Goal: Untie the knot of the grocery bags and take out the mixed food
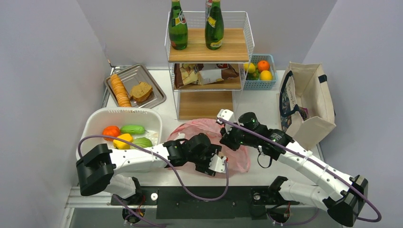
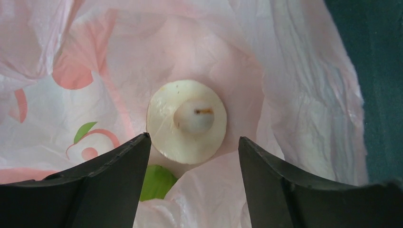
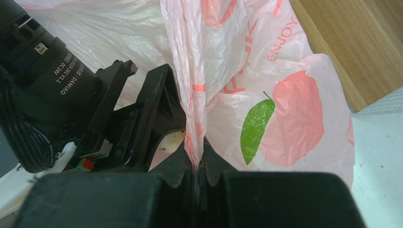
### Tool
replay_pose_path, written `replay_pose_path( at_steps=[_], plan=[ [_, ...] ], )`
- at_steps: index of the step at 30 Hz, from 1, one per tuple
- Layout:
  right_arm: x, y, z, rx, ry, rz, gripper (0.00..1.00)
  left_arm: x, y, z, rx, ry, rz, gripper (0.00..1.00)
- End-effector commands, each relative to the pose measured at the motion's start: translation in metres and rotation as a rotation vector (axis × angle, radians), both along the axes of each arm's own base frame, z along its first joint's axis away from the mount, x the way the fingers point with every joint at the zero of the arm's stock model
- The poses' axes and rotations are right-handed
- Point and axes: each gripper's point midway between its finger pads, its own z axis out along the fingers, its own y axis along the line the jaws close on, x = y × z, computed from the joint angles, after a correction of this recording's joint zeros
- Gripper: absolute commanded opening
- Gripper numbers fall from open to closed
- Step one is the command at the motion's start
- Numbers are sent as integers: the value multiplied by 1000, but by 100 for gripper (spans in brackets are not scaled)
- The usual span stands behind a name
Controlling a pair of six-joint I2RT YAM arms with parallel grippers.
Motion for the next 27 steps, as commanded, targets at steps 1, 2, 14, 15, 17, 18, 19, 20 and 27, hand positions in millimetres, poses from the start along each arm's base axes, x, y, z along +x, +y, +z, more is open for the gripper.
replay_pose_path(
  at_steps=[1, 2, 14, 15, 17, 18, 19, 20, 27],
  plan=[
    [-1, 4, 7, 28, -42, 31, 0, -2, -26, 9, -120, -1, -45, 63],
    [-1, 3, 7, 25, -44, 32, 0, -3, -26, 5, -119, 4, -48, 61],
    [-1, -1, 5, 4, -56, 41, 0, 4, -29, -11, -119, 38, -34, 42],
    [-1, -1, 5, 3, -58, 42, 0, 3, -28, -11, -120, 50, -32, 41],
    [-1, -1, 5, -1, -63, 47, 0, 2, -26, -11, -118, 59, -33, 38],
    [-1, -1, 4, -3, -64, 49, 0, 1, -26, -10, -119, 60, -36, 35],
    [-1, -1, 4, -5, -64, 51, 0, 0, -27, -7, -127, 64, -45, 29],
    [-1, -1, 4, -5, -65, 51, 0, -1, -28, -5, -133, 64, -49, 26],
    [0, -3, 3, -12, -74, 51, 0, 4, -43, 66, -297, 24, -28, 0]
  ],
)
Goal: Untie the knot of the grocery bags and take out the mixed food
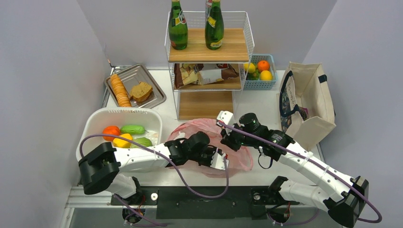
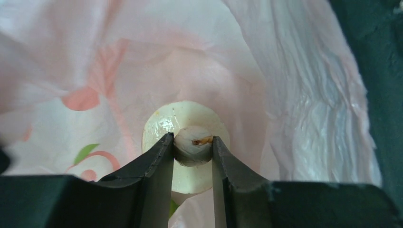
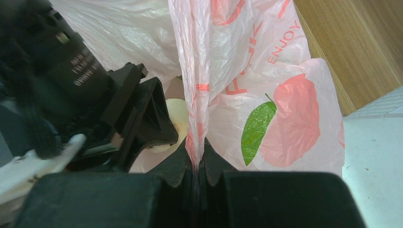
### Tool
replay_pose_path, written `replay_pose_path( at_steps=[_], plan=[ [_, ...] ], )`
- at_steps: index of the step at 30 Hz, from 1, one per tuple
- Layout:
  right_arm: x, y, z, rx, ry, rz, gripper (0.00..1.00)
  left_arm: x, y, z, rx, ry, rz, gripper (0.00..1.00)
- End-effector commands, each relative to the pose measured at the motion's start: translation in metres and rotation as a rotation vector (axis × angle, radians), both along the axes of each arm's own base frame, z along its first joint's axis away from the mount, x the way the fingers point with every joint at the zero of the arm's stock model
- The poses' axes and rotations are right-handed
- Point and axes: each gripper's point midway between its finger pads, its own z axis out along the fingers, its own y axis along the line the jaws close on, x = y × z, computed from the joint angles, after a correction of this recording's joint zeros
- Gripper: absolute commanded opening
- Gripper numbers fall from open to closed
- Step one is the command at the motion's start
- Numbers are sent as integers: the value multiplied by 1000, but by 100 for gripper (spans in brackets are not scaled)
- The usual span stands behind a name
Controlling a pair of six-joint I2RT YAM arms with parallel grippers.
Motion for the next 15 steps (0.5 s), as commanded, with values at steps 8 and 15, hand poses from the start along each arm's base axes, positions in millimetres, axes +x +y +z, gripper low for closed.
replay_pose_path(
  at_steps=[8, 15],
  plan=[
    [-1, -2, 2, 7, -28, 5, 0, 3, -25, 169, -384, -51, 37, 0],
    [13, -8, 7, 15, -50, -66, 0, -16, 19, 192, -278, 22, -32, 0]
  ],
)
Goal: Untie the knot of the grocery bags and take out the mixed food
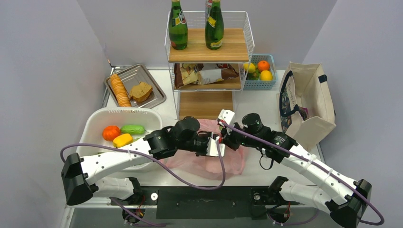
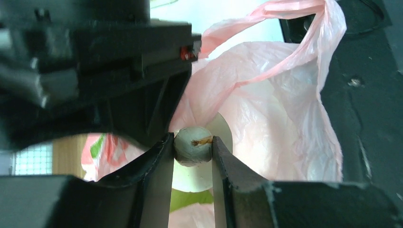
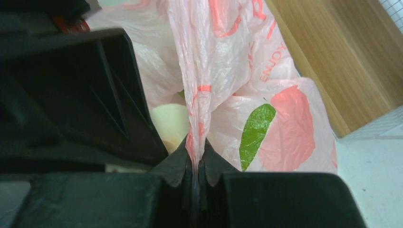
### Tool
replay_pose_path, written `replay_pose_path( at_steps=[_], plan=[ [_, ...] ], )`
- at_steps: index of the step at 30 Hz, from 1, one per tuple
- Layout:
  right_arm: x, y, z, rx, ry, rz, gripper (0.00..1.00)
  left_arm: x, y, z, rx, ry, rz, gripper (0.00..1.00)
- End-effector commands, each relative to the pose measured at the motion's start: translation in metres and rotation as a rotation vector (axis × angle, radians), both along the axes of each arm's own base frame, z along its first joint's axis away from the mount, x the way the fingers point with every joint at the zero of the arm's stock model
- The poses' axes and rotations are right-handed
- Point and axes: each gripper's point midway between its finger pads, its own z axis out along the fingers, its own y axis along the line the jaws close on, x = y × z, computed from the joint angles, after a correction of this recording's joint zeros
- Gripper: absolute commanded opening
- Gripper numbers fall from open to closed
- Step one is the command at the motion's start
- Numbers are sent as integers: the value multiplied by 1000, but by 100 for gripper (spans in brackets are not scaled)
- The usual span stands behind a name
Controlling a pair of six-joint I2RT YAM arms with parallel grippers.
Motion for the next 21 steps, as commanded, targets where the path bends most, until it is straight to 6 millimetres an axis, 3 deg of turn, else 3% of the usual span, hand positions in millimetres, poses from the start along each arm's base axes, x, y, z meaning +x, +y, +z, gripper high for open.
replay_pose_path(
  at_steps=[1, 4, 8, 10, 12, 13, 14, 15, 16, 17, 18, 19, 20, 21],
  plan=[
    [15, -14, -4, -37, -14, -90, 0, -20, 28, 62, -46, 16, -107, 0],
    [20, -13, 8, -8, -32, -101, 0, -31, 52, 56, 20, 58, -112, 0],
    [23, -8, 20, 17, -54, -88, 0, -33, 70, 54, 46, 71, -59, 0],
    [24, -9, 19, 7, -58, -90, 0, -29, 75, 70, 8, 51, -10, 0],
    [26, -12, 15, -17, -70, -91, 0, -20, 80, 112, -80, 16, 66, 0],
    [27, -14, 14, -31, -82, -92, 0, -12, 89, 123, -96, 17, 119, 0],
    [27, -15, 13, -42, -87, -88, 0, 8, 103, 146, -142, 19, 228, 0],
    [28, -16, 12, -48, -90, -88, 0, 17, 116, 148, -132, 44, 295, 0],
    [27, -17, 11, -55, -92, -84, 0, 42, 141, 162, -162, 64, 426, 0],
    [28, -18, 10, -58, -92, -84, 0, 46, 158, 159, -150, 98, 483, 0],
    [28, -18, 10, -61, -93, -82, 0, 66, 186, 155, -157, 118, 595, 0],
    [27, -17, 9, -61, -90, -75, 0, 66, 204, 149, -144, 128, 643, 0],
    [26, -17, 8, -62, -87, -71, 0, 80, 231, 134, -133, 159, 750, 0],
    [26, -16, 8, -61, -84, -65, 0, 75, 244, 124, -118, 164, 767, 0]
  ],
)
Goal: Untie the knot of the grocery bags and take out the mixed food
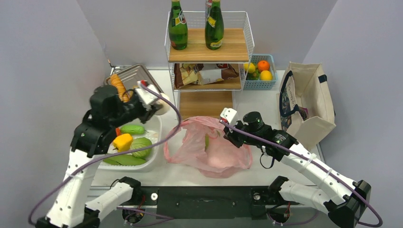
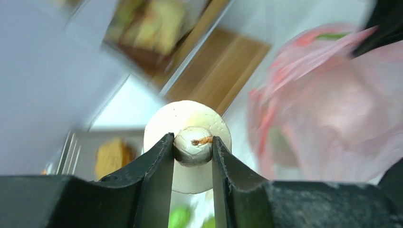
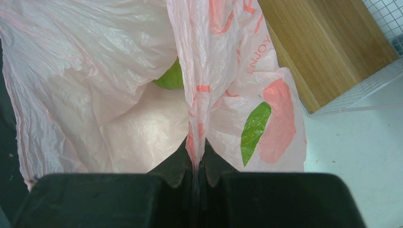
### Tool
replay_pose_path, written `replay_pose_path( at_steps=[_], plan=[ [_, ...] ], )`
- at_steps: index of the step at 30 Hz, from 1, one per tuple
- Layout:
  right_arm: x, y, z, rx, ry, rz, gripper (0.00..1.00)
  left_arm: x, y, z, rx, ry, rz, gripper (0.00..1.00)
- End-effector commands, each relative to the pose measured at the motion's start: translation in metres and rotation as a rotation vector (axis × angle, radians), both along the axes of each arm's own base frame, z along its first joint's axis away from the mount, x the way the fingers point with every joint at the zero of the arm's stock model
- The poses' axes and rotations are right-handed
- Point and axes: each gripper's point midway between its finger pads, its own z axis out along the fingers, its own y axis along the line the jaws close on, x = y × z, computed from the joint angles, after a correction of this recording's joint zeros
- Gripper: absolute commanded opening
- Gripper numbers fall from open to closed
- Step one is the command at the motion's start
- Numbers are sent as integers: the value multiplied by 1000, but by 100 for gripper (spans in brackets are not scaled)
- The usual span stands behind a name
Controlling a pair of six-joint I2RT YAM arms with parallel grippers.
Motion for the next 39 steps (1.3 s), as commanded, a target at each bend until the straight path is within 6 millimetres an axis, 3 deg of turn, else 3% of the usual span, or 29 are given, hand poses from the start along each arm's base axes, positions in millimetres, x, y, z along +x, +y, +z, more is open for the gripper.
replay_pose_path(
  at_steps=[1, 5, 9, 13, 16, 17, 20, 21, 22, 25, 26, 28, 30, 34, 37, 39],
  plan=[
    [7, 4, 11, 1, -40, 14, 0, 1, 93, -52, 12, 199, 285, 0],
    [7, 5, 10, -12, -38, 28, 0, 11, 166, -108, -6, 357, 514, 1],
    [4, 6, 7, -16, -27, 39, 0, 23, 203, -139, -44, 424, 594, 4],
    [4, 8, 7, -7, -22, 37, 0, 39, 205, -156, -25, 367, 565, 7],
    [5, 9, 9, -4, -27, 35, 0, 45, 190, -179, -13, 377, 520, 9],
    [5, 8, 9, -5, -29, 32, 0, 51, 188, -178, -10, 346, 512, 10],
    [6, 7, 8, -14, -31, 32, 0, 53, 163, -199, 13, 359, 460, 22],
    [6, 7, 8, -16, -32, 32, 0, 59, 161, -197, 17, 322, 462, 25],
    [7, 7, 7, -19, -31, 33, 0, 59, 157, -206, 34, 327, 455, 34],
    [7, 7, 6, -22, -31, 35, 0, 67, 149, -201, 48, 277, 431, 55],
    [7, 7, 6, -24, -32, 36, 0, 67, 145, -198, 50, 268, 417, 68],
    [7, 6, 6, -28, -36, 39, 0, 64, 142, -185, 52, 247, 396, 72],
    [7, 6, 5, -31, -39, 40, 0, 58, 139, -172, 60, 221, 376, 73],
    [10, 9, 9, -21, -45, 41, 0, 36, 116, -121, 29, 72, 251, 74],
    [11, 12, 10, -15, -42, 41, 0, 8, 70, -80, -1, -28, 40, 71],
    [12, 13, 12, -7, -36, 35, 0, -13, 40, -67, 1, -54, -96, 68]
  ],
)
